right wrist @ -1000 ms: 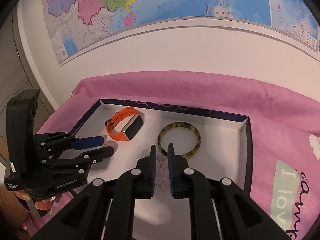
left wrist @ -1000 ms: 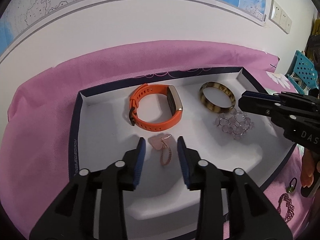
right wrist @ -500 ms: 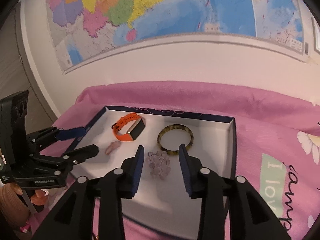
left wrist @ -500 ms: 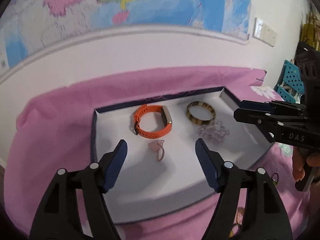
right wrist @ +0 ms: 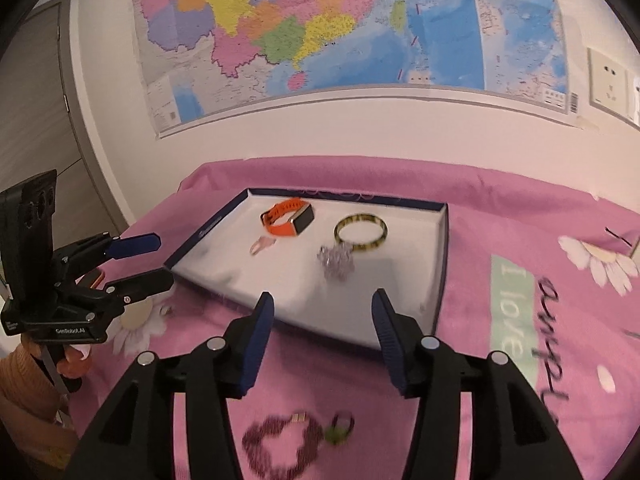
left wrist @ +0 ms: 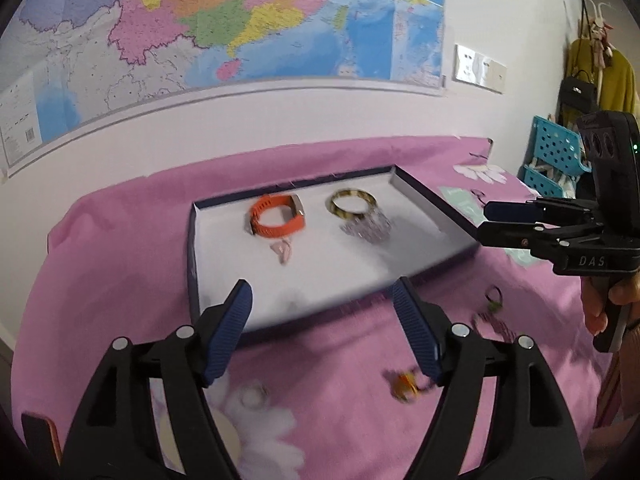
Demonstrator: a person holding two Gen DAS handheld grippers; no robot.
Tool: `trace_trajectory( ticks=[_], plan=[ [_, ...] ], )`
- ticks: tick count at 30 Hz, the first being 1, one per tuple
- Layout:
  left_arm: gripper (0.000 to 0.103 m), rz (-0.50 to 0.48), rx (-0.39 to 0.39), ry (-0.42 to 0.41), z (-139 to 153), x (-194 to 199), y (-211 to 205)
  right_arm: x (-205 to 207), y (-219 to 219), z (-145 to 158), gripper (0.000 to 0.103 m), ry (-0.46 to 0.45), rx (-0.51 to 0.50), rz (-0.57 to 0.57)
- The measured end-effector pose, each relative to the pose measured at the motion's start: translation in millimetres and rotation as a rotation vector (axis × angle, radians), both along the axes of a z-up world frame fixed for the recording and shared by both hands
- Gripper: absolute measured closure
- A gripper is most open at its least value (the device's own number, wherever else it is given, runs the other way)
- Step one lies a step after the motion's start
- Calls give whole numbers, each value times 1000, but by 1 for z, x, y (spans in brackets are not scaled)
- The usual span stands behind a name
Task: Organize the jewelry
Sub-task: 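Move the left tool toward the amber ring while the right tool approaches the black hair tie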
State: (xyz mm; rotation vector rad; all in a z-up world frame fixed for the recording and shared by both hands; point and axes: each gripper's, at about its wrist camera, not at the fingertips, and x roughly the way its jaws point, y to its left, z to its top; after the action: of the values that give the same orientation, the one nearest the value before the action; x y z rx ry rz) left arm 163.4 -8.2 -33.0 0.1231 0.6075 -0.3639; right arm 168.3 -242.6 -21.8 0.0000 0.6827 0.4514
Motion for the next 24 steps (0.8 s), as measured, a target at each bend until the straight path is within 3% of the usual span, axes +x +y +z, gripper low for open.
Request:
trace_trajectory(
  ticks=[11, 14, 24],
  plan=[
    [31, -59, 14, 40, -21, -35, -17, -34, -11, -35, 56, 93, -50, -36],
    [31, -72, 27, 60, -26, -39, -22, -33, -12, -42, 66, 118, -47, -41],
    [38, -91, 36, 134, -42, -39, -30, -29, -16, -50, 75, 154, -17, -65]
  ],
)
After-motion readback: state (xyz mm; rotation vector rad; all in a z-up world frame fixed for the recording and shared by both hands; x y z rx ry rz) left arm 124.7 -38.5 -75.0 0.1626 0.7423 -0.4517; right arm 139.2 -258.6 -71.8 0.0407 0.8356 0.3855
